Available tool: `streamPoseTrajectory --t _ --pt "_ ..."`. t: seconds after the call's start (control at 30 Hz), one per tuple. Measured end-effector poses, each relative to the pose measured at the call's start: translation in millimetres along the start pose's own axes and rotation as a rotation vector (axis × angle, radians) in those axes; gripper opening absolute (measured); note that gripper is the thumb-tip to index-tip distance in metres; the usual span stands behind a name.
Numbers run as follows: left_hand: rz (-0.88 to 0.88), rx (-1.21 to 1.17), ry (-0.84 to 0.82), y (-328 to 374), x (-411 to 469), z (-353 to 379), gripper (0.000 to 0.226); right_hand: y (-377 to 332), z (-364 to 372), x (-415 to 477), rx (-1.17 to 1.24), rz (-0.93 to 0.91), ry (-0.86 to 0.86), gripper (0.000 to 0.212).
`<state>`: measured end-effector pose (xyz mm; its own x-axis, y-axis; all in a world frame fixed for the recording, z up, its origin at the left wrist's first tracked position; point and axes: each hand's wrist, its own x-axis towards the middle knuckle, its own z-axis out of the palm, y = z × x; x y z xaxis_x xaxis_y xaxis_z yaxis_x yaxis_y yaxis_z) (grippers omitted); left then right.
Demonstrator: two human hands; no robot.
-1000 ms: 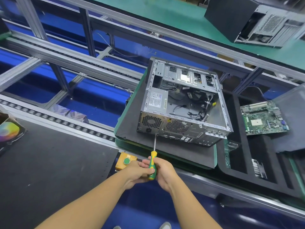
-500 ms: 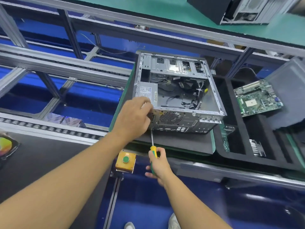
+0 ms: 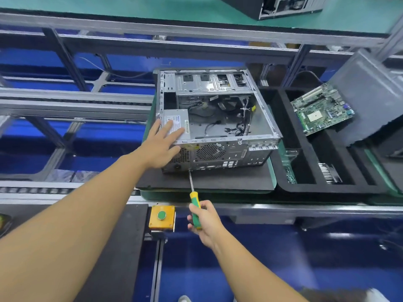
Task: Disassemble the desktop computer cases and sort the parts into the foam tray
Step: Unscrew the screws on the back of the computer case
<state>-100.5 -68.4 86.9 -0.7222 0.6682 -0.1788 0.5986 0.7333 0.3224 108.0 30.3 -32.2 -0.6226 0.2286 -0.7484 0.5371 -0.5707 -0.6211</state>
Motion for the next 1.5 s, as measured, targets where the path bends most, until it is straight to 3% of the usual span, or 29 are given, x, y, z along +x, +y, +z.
streamPoseTrajectory --t 0.27,0.5,0.63,0.8,1.03,1.13,1.37,1.5 --pt "0.002 0.047 -0.001 2.9 -2.2 -1.0 0.058 -11.5 2.5 -1.6 0.064 0.184 -0.111 0.043" --pt "-0.017 0.149 0.018 1.2 0.3 2.2 0.058 -8.4 -6.4 -2.4 -0.072 0.028 -0.043 0.019" --pt "-0.025 0.181 0.034 1.6 -0.5 3.3 0.056 -13.9 -5.7 -3.5 -0.095 0.038 -0.028 0.031" --pt "-0.030 0.207 0.042 2.5 -0.3 4.3 0.056 -26.6 -8.8 -4.3 0.020 0.160 -0.157 0.048" --pt "-0.038 0.195 0.031 2.5 0.7 3.7 0.056 -22.8 -9.8 -4.3 -0.057 0.054 -0.107 0.014" --pt "-0.047 0.182 0.019 3.4 1.0 2.3 0.056 -21.7 -7.8 -1.2 -0.138 0.004 -0.007 0.024" --pt "-0.041 0.189 0.029 2.6 1.0 3.6 0.057 -35.3 -12.0 -1.3 0.055 0.156 -0.062 0.036" --pt "-0.034 0.199 0.034 0.9 2.5 5.4 0.057 -38.3 -13.9 -1.7 0.002 0.149 -0.086 0.040"
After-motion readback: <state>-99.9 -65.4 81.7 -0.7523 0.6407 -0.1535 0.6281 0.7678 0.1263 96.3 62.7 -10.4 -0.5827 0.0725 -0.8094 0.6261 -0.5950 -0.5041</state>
